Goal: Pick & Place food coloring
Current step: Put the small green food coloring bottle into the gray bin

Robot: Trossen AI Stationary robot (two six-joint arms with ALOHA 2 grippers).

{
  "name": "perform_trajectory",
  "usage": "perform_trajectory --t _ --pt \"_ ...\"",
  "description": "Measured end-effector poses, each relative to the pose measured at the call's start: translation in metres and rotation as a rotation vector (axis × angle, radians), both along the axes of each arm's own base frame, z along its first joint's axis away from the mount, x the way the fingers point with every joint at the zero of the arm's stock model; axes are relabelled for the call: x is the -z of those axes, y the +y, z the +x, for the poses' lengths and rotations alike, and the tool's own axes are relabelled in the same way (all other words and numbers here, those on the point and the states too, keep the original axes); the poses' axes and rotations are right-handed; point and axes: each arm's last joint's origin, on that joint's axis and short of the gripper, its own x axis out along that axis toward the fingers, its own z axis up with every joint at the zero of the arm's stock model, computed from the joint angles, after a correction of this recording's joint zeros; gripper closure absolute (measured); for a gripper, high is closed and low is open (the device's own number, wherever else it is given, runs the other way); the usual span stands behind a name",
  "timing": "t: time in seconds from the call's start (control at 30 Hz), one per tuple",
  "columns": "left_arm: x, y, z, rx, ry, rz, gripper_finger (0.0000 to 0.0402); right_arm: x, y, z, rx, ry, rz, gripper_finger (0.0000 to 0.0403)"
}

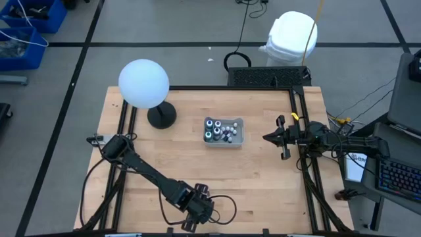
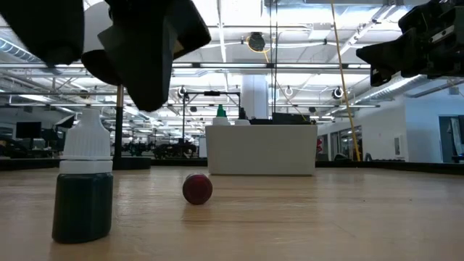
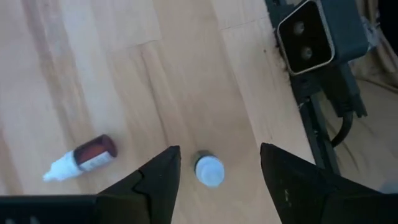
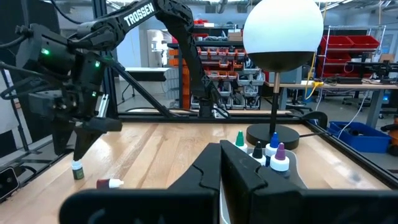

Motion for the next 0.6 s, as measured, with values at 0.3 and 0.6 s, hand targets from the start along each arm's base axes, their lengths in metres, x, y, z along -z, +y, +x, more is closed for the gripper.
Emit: perform_trajectory --t 0.3,0.6 --pt "0.015 0.001 -0.003 -0.012 -0.011 -0.017 0.0176 0.0 0.0 0.0 0.0 0.001 0.0 0.0403" --pt "0.022 0.004 -0.005 -0.054 0.0 0.001 0.0176 0.0 0.0 0.0 0.0 0.001 0.0 0.0403"
